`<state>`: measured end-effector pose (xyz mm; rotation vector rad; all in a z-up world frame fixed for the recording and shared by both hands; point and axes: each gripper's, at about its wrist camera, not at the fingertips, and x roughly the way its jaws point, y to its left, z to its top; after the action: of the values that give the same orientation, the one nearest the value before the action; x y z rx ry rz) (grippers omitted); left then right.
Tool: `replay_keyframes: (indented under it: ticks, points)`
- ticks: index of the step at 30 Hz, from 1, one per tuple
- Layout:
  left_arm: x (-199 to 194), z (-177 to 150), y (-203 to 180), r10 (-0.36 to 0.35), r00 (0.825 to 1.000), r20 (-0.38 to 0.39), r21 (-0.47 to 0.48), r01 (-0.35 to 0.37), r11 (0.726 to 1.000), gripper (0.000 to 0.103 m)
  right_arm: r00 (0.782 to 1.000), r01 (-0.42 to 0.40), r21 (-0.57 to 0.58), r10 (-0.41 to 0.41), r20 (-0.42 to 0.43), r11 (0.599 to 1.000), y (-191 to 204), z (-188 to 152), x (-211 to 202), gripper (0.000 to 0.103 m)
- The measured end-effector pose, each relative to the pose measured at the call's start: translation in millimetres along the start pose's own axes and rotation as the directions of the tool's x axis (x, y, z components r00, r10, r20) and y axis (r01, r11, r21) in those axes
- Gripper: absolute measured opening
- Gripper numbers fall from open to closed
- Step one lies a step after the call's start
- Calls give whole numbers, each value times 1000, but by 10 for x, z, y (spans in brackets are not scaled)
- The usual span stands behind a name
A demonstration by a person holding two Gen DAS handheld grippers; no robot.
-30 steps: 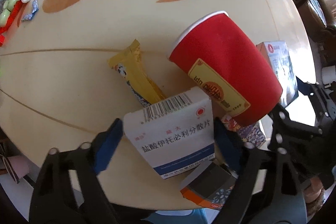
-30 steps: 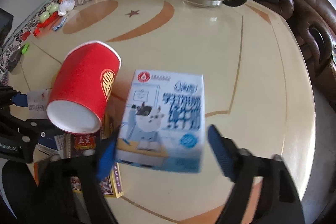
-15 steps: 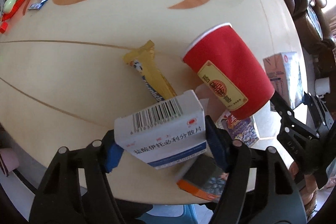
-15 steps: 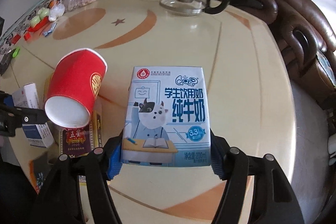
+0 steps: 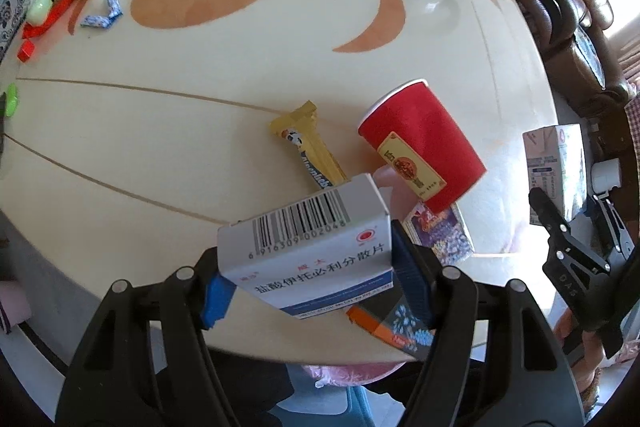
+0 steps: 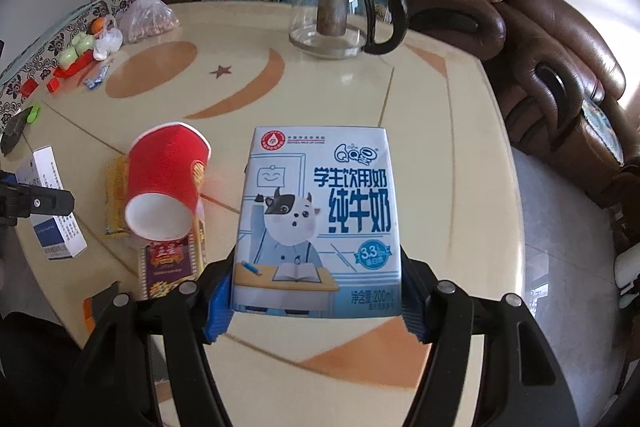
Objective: Collect trash
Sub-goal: 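Grasp the white medicine box with the left tool while the right tool grasps the milk carton, then carry the medicine box and milk carton with both tools toward the pink bin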
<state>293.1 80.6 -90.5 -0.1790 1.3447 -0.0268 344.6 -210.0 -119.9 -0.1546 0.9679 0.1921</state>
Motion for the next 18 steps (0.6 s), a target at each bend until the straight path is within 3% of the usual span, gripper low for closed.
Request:
replay_keyframes:
  ticks: [6, 18]
  points:
    - [-244, -110, -98, 12, 999, 48, 42, -14, 999, 68, 999, 18, -7, -17, 38, 1000, 80, -57, -415, 64]
    - [-736, -747, -329, 13, 990, 143, 168, -37, 985, 68, 990, 42, -59, -34, 140, 997, 431, -404, -1429, 64]
